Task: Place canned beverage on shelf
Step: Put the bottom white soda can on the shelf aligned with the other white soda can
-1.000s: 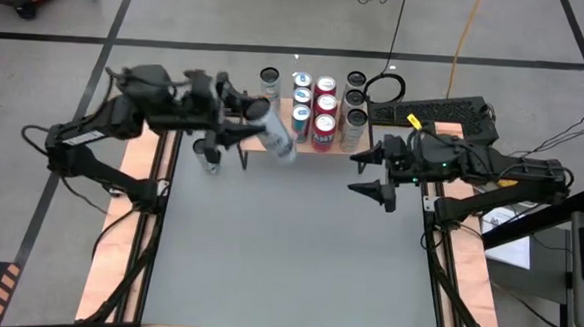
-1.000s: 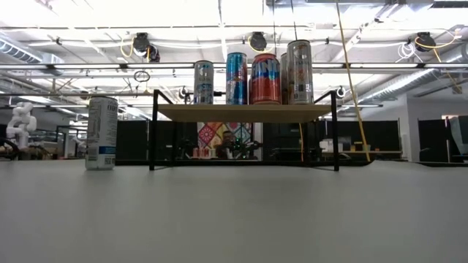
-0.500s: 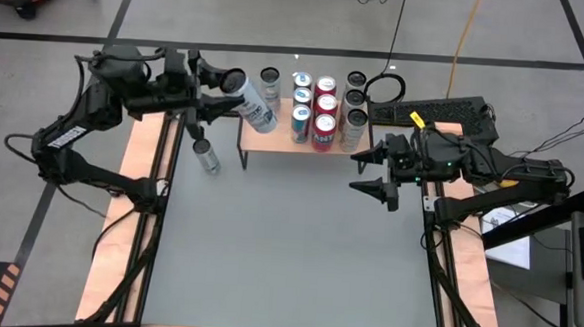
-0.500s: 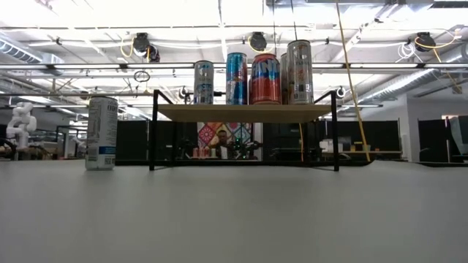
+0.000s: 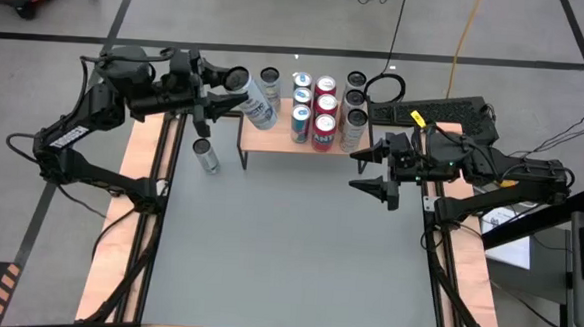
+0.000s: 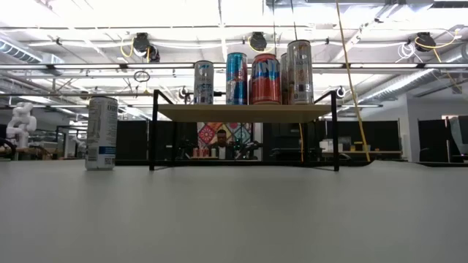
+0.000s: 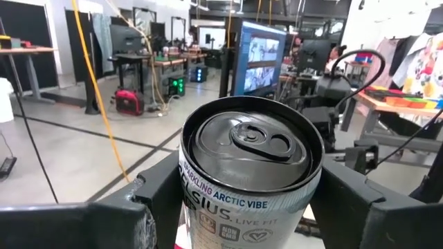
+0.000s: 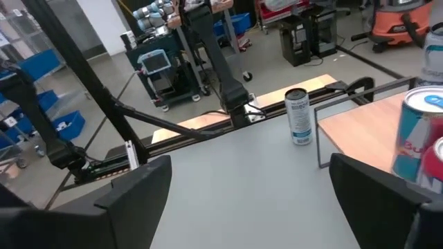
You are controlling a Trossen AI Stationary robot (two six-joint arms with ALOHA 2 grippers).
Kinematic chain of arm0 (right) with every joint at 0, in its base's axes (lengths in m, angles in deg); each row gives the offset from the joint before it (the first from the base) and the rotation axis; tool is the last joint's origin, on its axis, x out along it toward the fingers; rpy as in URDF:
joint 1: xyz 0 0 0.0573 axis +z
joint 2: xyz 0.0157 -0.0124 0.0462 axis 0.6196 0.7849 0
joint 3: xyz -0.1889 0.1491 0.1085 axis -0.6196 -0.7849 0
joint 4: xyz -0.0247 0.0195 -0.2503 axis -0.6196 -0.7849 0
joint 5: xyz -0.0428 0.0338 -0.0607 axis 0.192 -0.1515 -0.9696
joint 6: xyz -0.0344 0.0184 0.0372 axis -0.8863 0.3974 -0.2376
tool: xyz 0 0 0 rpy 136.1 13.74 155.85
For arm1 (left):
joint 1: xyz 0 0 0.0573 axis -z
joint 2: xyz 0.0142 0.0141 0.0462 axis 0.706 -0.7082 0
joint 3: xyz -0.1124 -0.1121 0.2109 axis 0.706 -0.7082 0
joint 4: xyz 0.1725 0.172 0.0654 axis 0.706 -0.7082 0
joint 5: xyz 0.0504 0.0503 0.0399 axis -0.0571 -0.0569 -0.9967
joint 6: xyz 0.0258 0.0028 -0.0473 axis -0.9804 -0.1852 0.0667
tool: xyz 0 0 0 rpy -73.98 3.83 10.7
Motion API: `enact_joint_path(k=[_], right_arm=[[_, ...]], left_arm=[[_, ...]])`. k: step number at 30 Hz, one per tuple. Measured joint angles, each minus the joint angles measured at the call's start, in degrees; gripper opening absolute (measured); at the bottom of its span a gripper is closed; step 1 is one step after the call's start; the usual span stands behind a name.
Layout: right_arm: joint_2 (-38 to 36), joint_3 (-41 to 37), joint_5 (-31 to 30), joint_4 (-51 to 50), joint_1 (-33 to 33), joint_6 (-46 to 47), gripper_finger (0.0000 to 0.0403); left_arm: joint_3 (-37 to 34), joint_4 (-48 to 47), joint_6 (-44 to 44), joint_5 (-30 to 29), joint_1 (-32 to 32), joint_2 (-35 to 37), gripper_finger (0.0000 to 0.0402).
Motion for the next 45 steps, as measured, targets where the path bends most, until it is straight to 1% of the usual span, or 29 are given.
enact_joint_path(k=[3, 12, 17, 20, 23, 31, 34, 40, 43, 45], right_arm=[[0.0, 0.0, -1.3, 0.0, 0.0, -0.2, 0.0354], [0.0, 0.0, -1.3, 0.1, 0.0, -1.0, 0.0354], [0.0, 0.0, -1.3, 0.1, 0.0, -0.6, 0.0354], [0.0, 0.0, -1.3, 0.1, 0.0, 0.1, 0.0354], [0.0, 0.0, -1.3, 0.1, 0.0, 0.9, 0.0354], [0.0, 0.0, -1.3, 1.6, 0.0, 4.7, 0.0354], [0.0, 0.0, -1.3, 3.1, 0.0, 6.3, 0.0354], [0.3, 0.0, -1.3, 6.8, 0.0, 10.3, 0.0354], [0.4, 0.1, -2.1, 8.1, 0.0, 11.7, 0.0354], [0.5, 0.1, -2.8, 8.2, 0.0, 12.0, 0.0354]], left_arm=[[0.0, 0.4, -0.3, 0.0, 0.0, -0.2, 0.0244], [-1.9, -0.8, -4.6, 1.5, -0.5, -0.3, 0.0244], [-5.5, -0.8, -5.3, 1.9, -3.9, -0.3, 0.0244], [-7.5, -0.5, -6.0, 4.0, -6.8, -0.3, 0.0244], [-8.9, -0.6, -6.8, 7.9, -9.8, -0.3, 0.0244], [-8.9, -1.0, -13.7, 16.9, -17.2, -0.2, 0.0244], [-8.9, -0.9, -15.7, 22.6, -21.4, -0.4, 0.0244], [-8.9, -0.5, -17.0, 35.1, -26.4, -4.5, 0.0244], [-8.9, 1.4, -16.7, 39.4, -27.1, -6.9, 0.0244], [-8.9, 1.7, -17.0, 40.2, -27.1, -8.2, 0.0244]])
